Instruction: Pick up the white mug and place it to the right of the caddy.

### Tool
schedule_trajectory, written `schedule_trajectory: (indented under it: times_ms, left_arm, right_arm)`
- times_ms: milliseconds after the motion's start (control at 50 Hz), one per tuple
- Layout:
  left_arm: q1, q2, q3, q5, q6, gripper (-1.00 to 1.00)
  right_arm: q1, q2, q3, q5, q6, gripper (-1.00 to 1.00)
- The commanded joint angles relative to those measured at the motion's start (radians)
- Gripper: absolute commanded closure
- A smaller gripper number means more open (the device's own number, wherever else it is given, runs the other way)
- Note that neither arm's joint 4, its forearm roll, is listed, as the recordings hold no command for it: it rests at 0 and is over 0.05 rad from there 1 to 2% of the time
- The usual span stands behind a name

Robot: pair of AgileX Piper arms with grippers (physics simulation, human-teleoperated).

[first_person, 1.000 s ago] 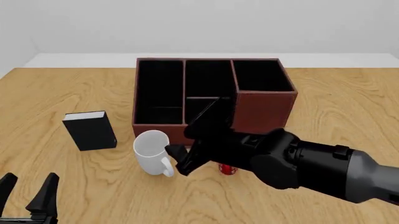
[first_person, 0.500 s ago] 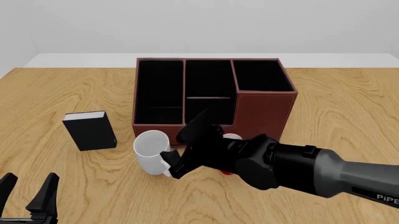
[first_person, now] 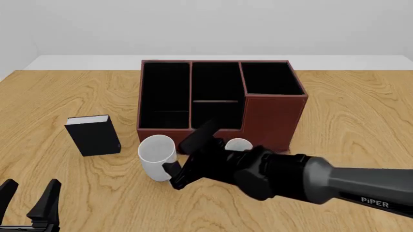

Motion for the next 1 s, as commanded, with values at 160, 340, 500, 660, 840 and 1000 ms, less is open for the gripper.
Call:
schedule_trajectory:
  times_ms: [160,340,500,660,840,1000]
  left_arm:
    - [0.0,0.0,0.0,0.0,0.0,-1.0]
    - [0.0,0.0,0.0,0.0,0.0,-1.0]
    - [0.0,0.0,0.0,0.0,0.0,-1.0]
    - [0.0,0.0,0.0,0.0,0.0,-1.0]
    - [0.0,0.0,0.0,0.0,0.0,-1.0]
    - [0.0,0.0,0.0,0.0,0.0,-1.0]
  right_arm:
    - [0.009,0.051,0.0,-0.034,0.035,-1.0]
    - [0.015,0.08,-0.003,-0.048,0.05,-1.0]
    - [0.009,0.095,0.002,-0.058,0.057,-1.0]
    - [0.011,0.117,-0.002,-0.064,0.062,-1.0]
    - [0.009,0.142,-0.003,-0.077,0.07,-1.0]
    - [0.008,0.174,-0.007,-0.088,0.076,-1.0]
